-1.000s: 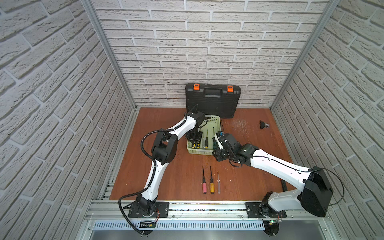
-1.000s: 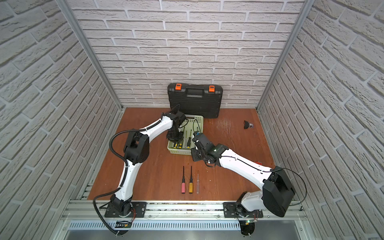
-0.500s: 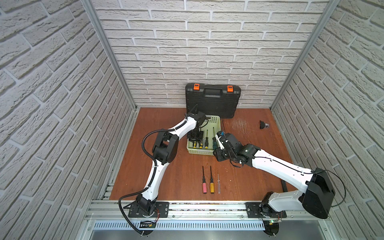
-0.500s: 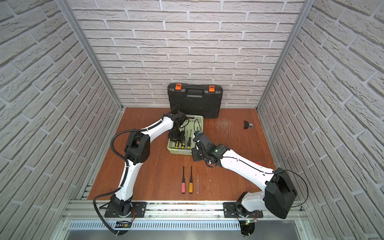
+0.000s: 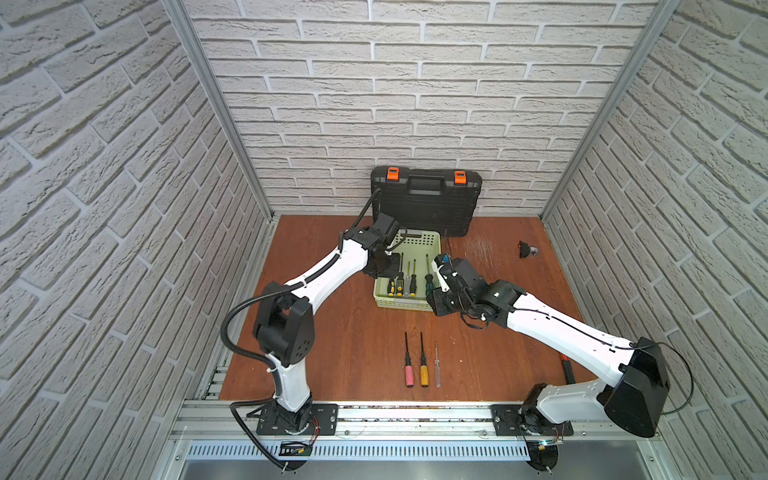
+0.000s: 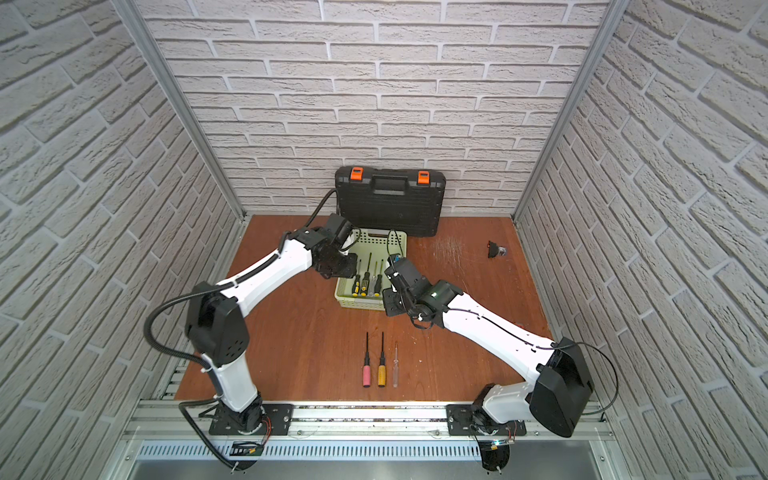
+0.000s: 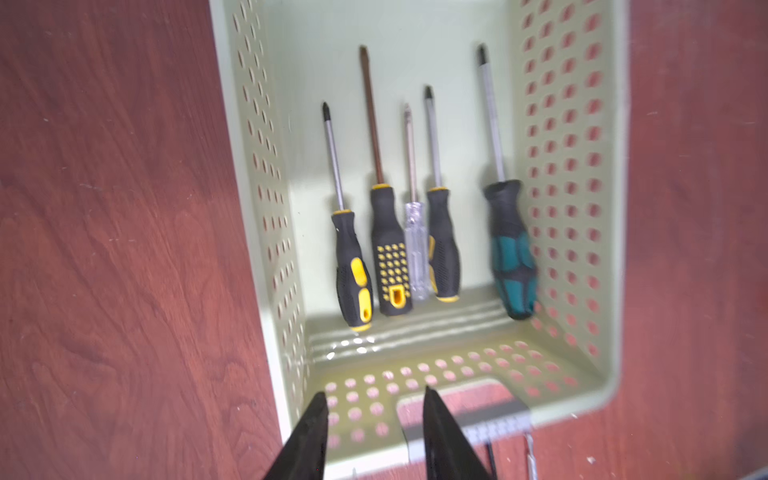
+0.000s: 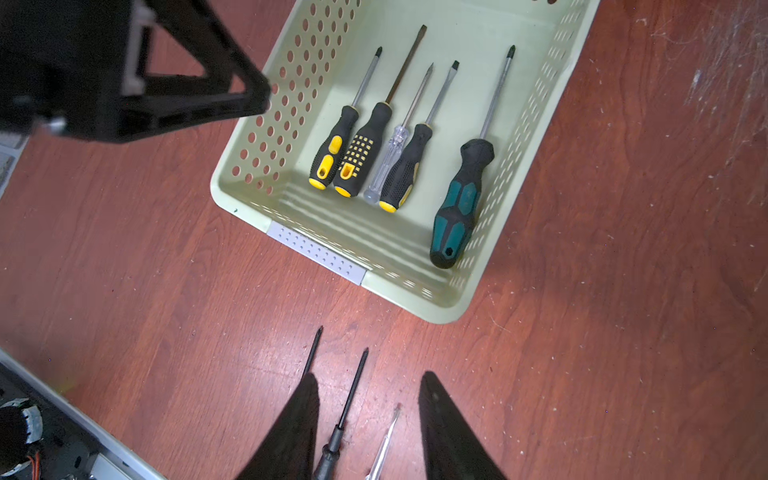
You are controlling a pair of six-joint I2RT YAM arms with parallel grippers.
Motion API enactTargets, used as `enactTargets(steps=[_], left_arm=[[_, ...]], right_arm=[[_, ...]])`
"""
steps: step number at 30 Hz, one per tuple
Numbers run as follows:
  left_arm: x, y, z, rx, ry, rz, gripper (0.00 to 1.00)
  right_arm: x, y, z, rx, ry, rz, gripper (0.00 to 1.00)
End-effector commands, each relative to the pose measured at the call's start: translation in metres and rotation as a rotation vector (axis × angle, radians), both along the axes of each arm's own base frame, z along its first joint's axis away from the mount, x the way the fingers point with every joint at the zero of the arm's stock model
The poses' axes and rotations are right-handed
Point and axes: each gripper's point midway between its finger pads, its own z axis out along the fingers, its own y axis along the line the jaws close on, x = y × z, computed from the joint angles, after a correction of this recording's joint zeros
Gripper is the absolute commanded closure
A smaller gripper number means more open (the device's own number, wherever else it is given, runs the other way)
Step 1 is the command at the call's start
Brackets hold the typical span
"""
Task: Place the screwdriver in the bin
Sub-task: 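Withdraw the left gripper while the right gripper moves over the clear screwdriver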
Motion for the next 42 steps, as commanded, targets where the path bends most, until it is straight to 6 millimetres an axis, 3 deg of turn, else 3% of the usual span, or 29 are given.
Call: enactTargets(steps=[1, 8, 14, 16, 22, 26, 42], left_arm=[[-0.008, -0.007, 0.004, -0.067, -0.048, -0.015, 0.6], [-0.054, -0.004, 0.002, -0.068, -0.132, -0.081, 0.56], [-0.084, 0.023, -0.007, -0.094, -0.175, -0.015, 0.53], [-0.089, 0.033, -0.007, -0.091, -0.193, 0.01, 0.52], [-0.094, 0.047, -0.012, -0.071, -0.209, 0.044, 0.52], [-0.096, 0.052, -0.012, -0.069, -0.211, 0.066, 0.52], [-0.106, 0.068, -0.018, -0.069, -0.205, 0.133, 0.52]], right_arm=[[-0.004, -0.011, 0.001, -0.03, -0.004, -0.042, 0.58], [-0.024, -0.022, -0.013, -0.114, 0.063, -0.038, 0.58], [-0.063, -0.019, -0.04, -0.139, 0.156, -0.053, 0.56], [-0.079, -0.015, -0.052, -0.15, 0.194, -0.059, 0.5], [-0.114, -0.001, -0.086, -0.097, 0.318, -0.127, 0.51], [-0.133, -0.009, -0.097, -0.168, 0.358, -0.142, 0.51], [-0.147, -0.002, -0.138, -0.206, 0.44, -0.135, 0.61]])
